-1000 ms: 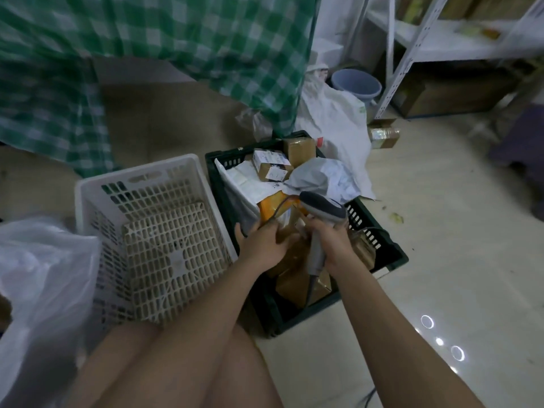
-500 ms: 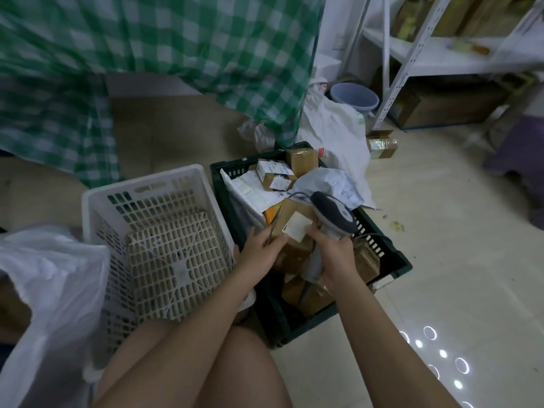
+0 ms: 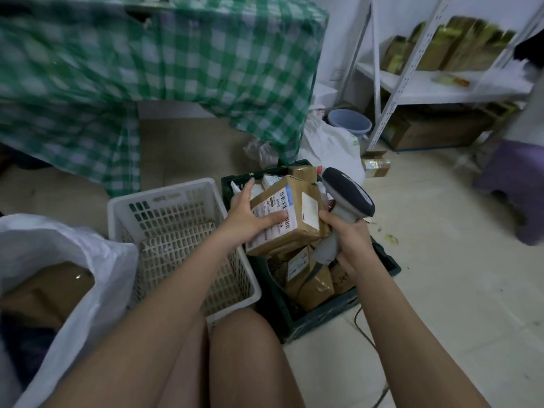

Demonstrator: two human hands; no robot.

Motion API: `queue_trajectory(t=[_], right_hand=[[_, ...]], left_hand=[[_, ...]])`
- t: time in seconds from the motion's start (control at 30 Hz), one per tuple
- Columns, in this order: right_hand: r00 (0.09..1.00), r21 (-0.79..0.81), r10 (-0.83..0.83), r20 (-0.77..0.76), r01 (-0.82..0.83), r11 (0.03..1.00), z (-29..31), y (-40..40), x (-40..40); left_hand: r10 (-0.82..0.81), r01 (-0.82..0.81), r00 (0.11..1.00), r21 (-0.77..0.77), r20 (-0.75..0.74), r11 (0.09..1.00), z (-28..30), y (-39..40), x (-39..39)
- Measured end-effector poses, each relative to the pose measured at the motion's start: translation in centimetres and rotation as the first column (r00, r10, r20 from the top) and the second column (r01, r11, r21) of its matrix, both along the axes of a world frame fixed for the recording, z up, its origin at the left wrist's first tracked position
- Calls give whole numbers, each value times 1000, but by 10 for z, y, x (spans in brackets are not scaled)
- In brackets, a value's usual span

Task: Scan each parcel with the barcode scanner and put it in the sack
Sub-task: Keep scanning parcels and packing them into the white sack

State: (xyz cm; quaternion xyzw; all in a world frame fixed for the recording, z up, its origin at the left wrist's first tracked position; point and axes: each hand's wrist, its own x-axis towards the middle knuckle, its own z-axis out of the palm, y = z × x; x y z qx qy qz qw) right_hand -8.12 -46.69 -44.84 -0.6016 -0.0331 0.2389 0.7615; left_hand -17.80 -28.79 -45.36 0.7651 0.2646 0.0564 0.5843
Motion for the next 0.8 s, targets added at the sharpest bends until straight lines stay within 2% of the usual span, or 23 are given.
queue_trajectory(t=[0.1,0.17,0.27,0.4,0.53,0.63,0.7,0.8], right_hand=[[998,22,62,-12,-62,998,3,12,-5],[996,54,81,-29,-79,995,5,22,-9],[993,95,118,2,-118,988,11,40,-15],[977,62,194,91,-200,978,20,64,-20],[965,-17,207,161,-207,978,25,85,-23],[985,27,132,109,-136,990,22,92,-29],[993,56,79,91,-85,995,20,94,-39],[989,76,131,66,-136,988,17,102,-60]], left_hand=[[53,-62,998,-216,-44,975,0,12,-16],[129,-125,992,-398,-16,909,-3,19,-30],[230,-180,973,-541,26,822,-11,30,-51],[216,-136,974,-600,63,788,-7,40,-74],[359,-197,925,-646,127,737,-5,53,-85],[418,-250,894,-594,162,765,0,56,-87],[505,-304,844,-614,182,728,1,59,-88],[523,-314,836,-637,166,704,2,52,-88]])
